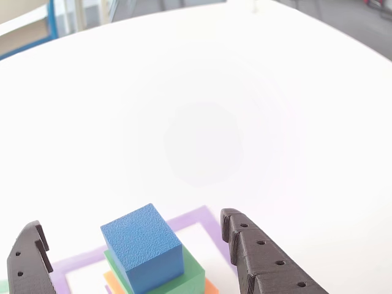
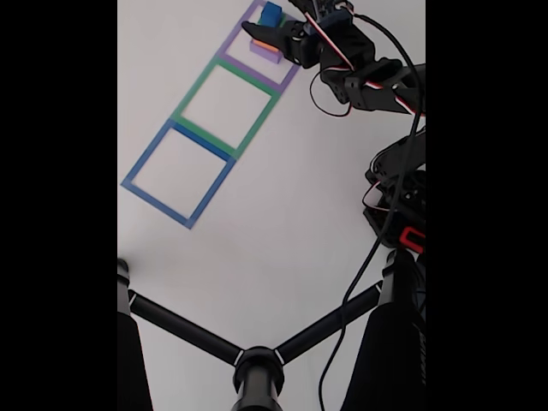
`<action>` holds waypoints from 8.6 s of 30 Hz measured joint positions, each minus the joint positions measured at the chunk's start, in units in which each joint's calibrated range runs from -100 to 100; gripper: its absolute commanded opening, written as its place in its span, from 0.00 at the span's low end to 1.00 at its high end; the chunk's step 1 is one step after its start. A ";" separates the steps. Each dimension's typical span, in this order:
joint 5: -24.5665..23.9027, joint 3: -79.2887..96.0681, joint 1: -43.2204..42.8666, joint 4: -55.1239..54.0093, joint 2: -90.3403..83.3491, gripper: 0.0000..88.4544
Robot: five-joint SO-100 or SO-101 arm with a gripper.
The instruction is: Tower of hanoi
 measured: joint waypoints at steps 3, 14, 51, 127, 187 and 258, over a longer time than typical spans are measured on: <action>0.00 -0.09 0.00 -0.24 0.51 0.35; 0.00 -0.26 -0.57 -0.88 0.59 0.32; 0.00 1.31 -3.44 -3.53 2.70 0.11; -0.59 -56.31 -23.25 111.32 -29.97 0.02; -0.59 5.57 -24.23 -21.43 24.91 0.05; 0.00 -58.05 2.46 119.66 -39.00 0.04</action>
